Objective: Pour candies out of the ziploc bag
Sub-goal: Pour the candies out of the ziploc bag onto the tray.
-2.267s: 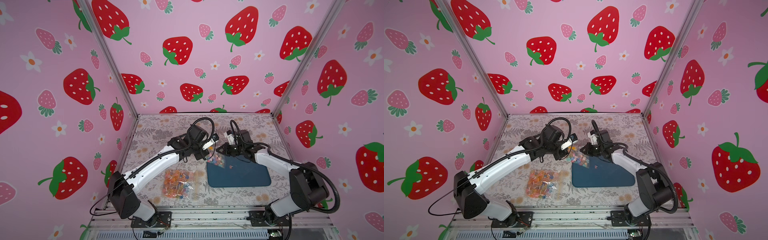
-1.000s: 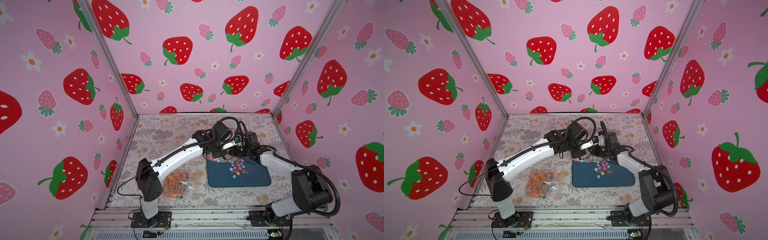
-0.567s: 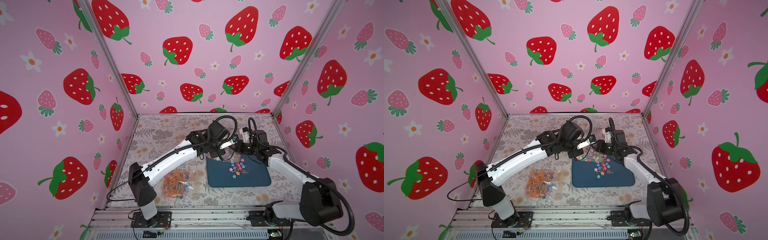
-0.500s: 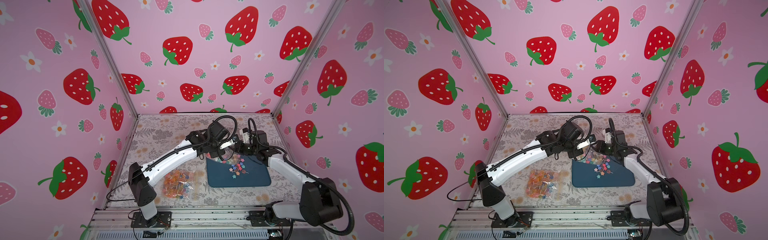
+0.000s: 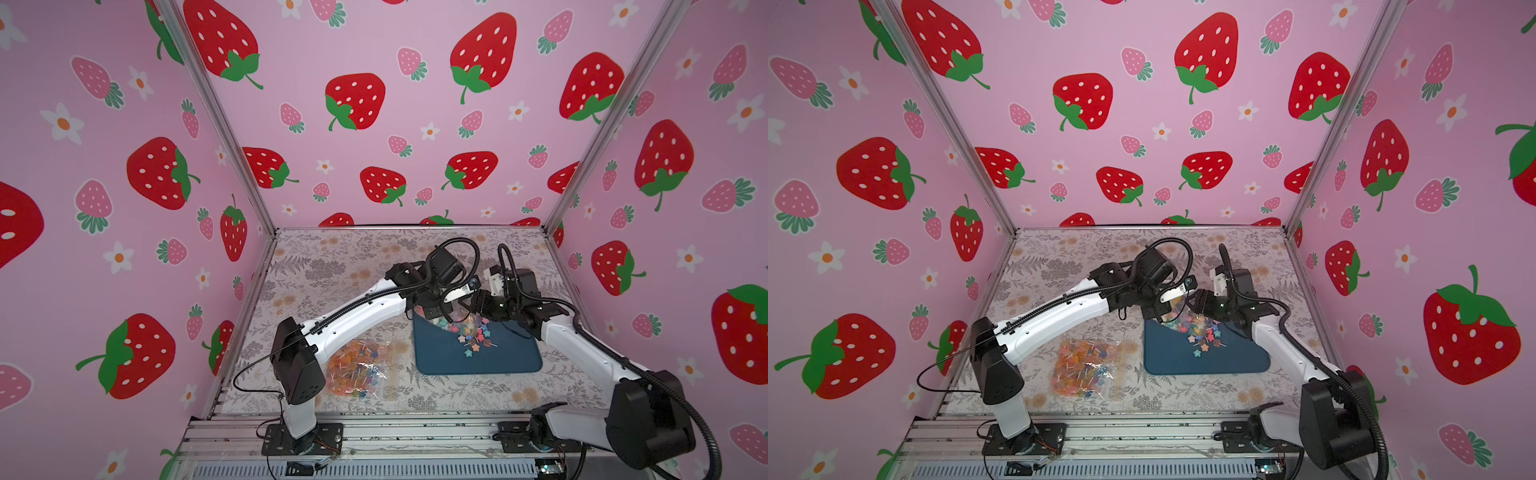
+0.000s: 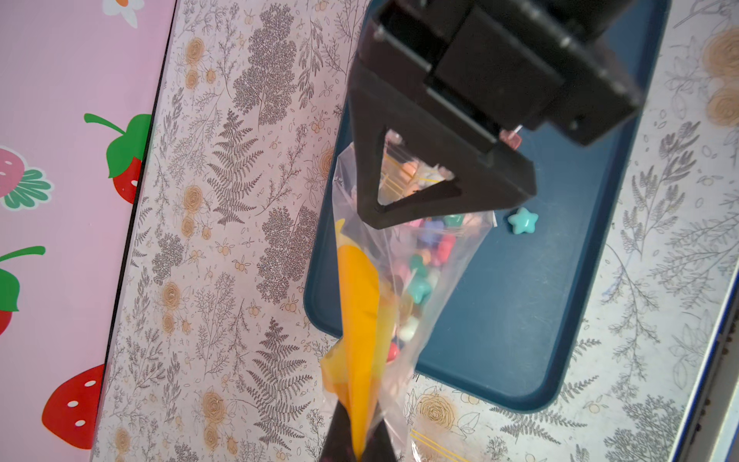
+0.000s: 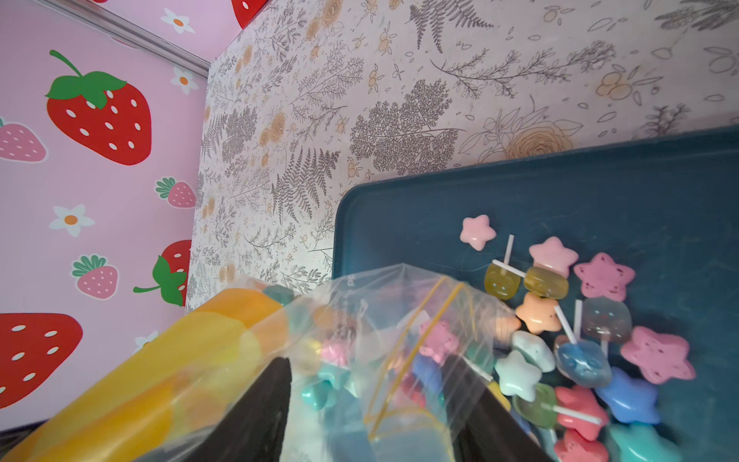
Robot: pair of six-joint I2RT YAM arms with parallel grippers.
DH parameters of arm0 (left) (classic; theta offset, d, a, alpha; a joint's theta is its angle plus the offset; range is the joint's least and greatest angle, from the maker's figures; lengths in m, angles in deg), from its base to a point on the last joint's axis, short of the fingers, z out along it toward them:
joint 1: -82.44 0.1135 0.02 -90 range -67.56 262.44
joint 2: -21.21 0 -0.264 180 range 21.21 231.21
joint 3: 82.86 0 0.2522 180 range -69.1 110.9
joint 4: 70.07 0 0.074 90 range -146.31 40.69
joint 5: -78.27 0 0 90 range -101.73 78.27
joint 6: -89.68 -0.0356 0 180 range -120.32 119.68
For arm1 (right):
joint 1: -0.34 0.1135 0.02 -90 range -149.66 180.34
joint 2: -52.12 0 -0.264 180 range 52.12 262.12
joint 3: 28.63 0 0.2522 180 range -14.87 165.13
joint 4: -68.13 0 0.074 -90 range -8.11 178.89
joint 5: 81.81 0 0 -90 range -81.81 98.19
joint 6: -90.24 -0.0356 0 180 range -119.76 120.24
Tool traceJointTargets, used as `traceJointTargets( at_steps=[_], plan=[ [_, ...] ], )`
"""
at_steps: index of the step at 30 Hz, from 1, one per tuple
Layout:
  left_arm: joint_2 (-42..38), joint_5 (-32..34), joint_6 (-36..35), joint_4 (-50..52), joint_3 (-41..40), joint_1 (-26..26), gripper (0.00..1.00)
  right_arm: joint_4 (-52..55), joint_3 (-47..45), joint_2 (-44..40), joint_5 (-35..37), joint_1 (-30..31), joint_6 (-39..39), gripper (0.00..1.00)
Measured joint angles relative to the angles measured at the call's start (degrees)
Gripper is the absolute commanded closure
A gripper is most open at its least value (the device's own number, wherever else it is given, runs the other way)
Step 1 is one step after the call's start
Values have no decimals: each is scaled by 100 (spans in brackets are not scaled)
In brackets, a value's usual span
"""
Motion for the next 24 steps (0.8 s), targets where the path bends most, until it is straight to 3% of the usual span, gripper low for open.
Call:
traceJointTargets(
  at_steps=[4,11,18,22,24],
  plan=[
    [-2,87,66,-68,-179,9,100,101,-153,-146,66,-13,39,37],
    [-20,129,101,-9,94,9,100,94,-229,-254,28,-42,33,47],
    [-17,144,76,131,767,7,100,-203,-345,-254,-144,-52,-68,72],
    [-17,203,46,192,789,2,100,-354,-348,-260,-240,-52,-105,94],
    [-17,254,17,212,776,2,100,-387,-350,-328,-245,-52,-116,98]
  ],
)
